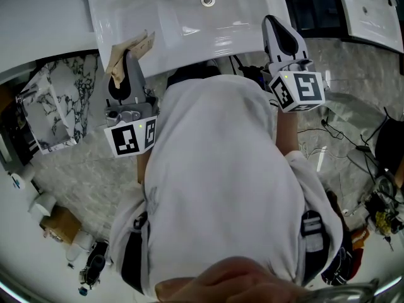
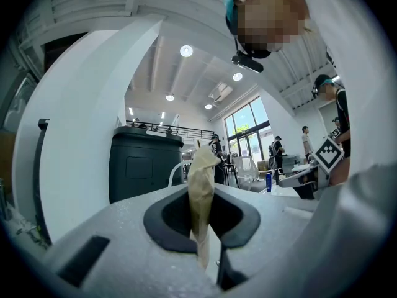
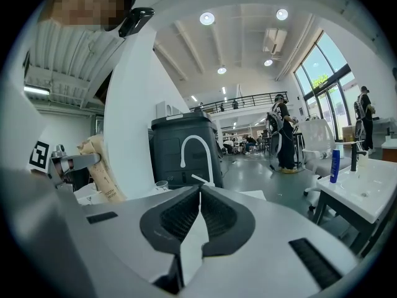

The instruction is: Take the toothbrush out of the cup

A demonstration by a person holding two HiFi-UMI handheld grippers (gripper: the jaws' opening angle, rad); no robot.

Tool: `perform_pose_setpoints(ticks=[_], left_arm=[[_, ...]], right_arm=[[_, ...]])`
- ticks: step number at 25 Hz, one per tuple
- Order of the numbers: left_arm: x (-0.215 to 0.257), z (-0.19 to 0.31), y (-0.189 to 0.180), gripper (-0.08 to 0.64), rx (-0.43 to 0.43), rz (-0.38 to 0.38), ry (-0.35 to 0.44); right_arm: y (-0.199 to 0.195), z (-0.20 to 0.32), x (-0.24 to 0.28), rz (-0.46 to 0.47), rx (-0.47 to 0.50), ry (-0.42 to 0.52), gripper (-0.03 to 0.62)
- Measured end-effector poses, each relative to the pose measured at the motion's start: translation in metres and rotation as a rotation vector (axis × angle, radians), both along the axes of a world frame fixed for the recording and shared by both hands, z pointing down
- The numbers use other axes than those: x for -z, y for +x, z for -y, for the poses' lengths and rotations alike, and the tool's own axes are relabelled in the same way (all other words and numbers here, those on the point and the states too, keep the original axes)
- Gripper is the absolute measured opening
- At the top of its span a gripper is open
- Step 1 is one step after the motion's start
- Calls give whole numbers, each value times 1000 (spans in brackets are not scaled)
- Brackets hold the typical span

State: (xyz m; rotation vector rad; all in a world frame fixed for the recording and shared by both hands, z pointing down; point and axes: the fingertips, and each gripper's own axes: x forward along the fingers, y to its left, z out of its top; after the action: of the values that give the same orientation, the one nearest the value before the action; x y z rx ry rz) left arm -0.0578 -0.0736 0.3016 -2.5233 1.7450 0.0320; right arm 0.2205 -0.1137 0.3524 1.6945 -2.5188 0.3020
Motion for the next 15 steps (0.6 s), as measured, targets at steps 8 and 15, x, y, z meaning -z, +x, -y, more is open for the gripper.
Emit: perform_pose_setpoints(ticks=[8, 15], left_arm=[[1, 1, 1, 29, -3, -8, 2], [1, 2, -1, 29, 3, -9, 6]], right_arm=[[-2, 1, 1, -1, 6, 3, 18], [-5, 4, 1, 0, 17, 7, 18]])
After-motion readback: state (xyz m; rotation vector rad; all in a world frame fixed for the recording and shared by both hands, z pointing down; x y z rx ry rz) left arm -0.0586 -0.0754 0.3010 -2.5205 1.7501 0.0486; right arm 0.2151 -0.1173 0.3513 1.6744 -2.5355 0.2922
